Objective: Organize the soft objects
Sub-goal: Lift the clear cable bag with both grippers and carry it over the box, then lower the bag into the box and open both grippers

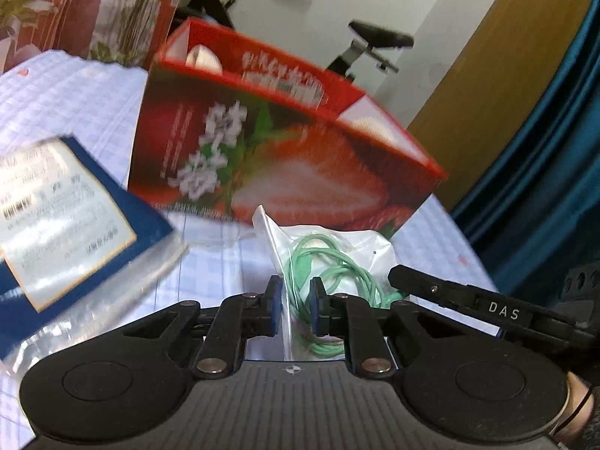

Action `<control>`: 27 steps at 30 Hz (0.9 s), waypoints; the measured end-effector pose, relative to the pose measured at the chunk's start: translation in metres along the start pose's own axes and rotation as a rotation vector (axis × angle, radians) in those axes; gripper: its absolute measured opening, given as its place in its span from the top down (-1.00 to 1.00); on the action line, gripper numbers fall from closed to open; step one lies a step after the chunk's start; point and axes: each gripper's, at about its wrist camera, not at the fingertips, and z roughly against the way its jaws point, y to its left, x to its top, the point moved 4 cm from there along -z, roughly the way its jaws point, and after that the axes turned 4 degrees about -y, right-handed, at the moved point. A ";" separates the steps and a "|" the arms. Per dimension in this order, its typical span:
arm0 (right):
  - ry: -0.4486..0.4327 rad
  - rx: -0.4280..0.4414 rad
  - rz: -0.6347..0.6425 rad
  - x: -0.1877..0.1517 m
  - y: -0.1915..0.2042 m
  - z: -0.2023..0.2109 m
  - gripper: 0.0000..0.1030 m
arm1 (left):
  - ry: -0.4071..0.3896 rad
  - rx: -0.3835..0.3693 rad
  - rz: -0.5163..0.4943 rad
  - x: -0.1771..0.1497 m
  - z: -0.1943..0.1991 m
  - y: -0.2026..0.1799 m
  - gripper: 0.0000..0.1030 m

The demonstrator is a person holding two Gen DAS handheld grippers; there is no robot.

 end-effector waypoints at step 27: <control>-0.063 0.026 0.032 0.191 0.007 -0.105 0.86 | -0.054 0.049 0.004 0.176 -0.088 0.022 0.68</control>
